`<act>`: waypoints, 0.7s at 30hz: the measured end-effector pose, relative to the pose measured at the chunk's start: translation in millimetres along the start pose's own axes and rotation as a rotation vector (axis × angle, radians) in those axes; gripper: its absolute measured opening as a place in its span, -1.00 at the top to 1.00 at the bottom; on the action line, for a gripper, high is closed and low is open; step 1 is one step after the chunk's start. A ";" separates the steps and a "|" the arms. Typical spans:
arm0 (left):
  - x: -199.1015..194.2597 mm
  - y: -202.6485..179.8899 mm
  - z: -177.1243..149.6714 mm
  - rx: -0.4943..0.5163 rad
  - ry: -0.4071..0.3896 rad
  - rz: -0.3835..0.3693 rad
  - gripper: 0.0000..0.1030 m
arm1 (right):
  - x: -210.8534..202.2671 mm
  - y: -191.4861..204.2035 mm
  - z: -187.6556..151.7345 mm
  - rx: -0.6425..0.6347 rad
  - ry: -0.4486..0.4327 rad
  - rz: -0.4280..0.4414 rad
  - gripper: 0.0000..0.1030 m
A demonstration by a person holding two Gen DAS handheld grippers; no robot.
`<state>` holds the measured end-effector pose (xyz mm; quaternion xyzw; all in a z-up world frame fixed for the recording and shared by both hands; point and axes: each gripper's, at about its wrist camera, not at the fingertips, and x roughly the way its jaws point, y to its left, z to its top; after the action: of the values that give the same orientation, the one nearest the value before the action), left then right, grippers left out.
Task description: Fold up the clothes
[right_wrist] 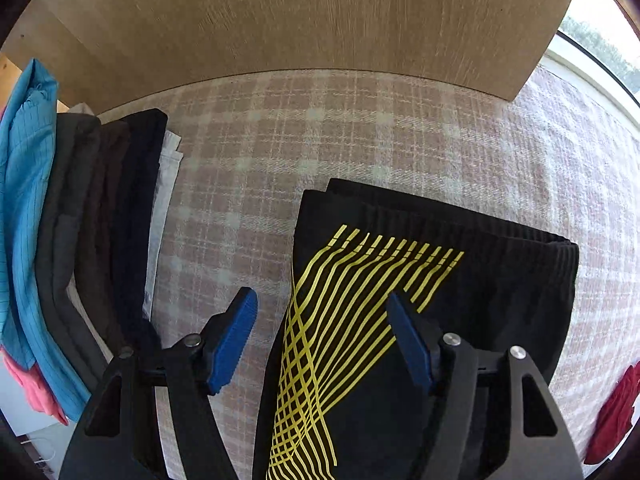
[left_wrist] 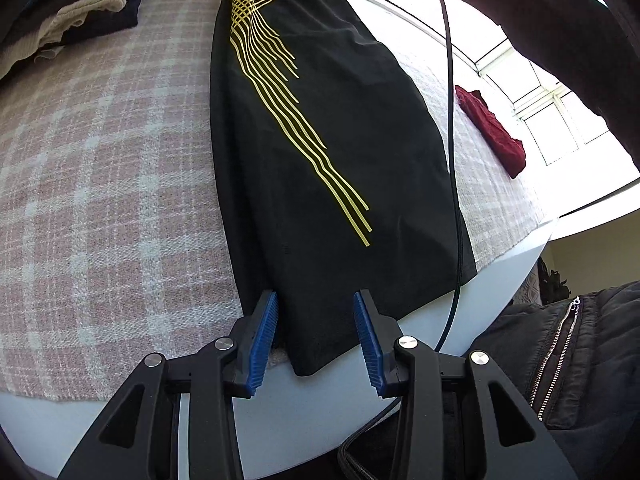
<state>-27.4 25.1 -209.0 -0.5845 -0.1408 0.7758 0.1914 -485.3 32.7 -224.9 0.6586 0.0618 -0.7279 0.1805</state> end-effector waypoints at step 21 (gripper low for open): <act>-16.2 17.8 -8.5 -0.038 -0.043 0.000 0.96 | -3.4 -8.3 -12.6 -0.004 -0.021 0.097 0.92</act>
<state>-17.7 1.7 -205.4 -0.5711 -0.1595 0.7854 0.1773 -476.1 45.2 -224.3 0.6529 0.0294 -0.7249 0.2177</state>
